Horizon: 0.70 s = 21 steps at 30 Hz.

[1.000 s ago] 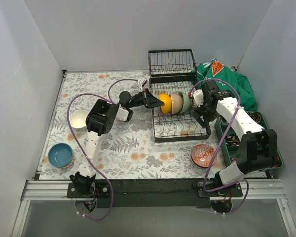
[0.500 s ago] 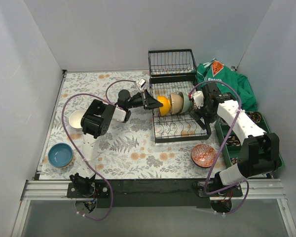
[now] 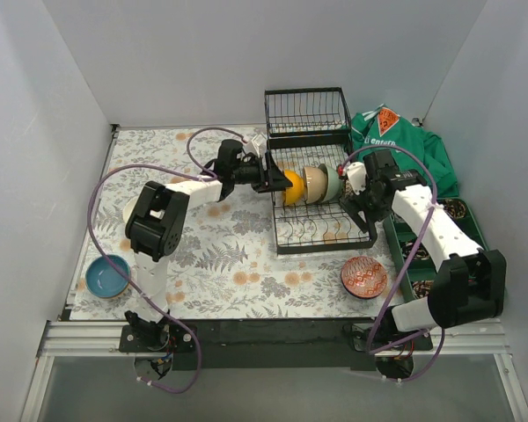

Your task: Load the bowls into the dish rack

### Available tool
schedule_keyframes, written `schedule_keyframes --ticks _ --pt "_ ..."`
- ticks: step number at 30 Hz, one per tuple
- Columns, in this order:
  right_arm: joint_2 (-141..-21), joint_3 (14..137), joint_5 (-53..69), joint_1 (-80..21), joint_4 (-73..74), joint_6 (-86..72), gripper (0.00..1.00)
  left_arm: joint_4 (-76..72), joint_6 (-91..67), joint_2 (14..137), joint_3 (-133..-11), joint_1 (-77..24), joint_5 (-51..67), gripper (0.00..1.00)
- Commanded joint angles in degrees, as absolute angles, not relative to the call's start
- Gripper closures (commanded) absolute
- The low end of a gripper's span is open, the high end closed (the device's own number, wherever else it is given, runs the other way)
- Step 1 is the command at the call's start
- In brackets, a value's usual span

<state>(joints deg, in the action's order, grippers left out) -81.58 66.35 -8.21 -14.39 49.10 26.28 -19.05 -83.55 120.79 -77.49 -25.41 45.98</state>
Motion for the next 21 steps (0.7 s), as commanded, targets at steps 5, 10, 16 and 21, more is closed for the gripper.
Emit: schedule_keyframes --ticks 5,10,16,21 --pt "-75.50 63.46 -6.68 -14.68 48.16 25.31 0.04 7.71 -61.45 104.86 -74.80 -24.35 35.08 0.44" --pt "-74.53 63.63 -5.02 -14.68 48.51 24.79 0.04 20.63 -41.81 98.98 -75.85 -23.65 24.98 0.42" --pt "-74.36 66.09 -1.77 -14.68 48.08 24.96 0.04 34.87 -23.49 86.58 -71.02 -18.21 9.51 0.41" --pt "-73.57 67.67 -0.44 -14.68 49.22 25.31 0.04 46.39 -13.57 82.01 -69.96 -5.05 6.78 0.42"
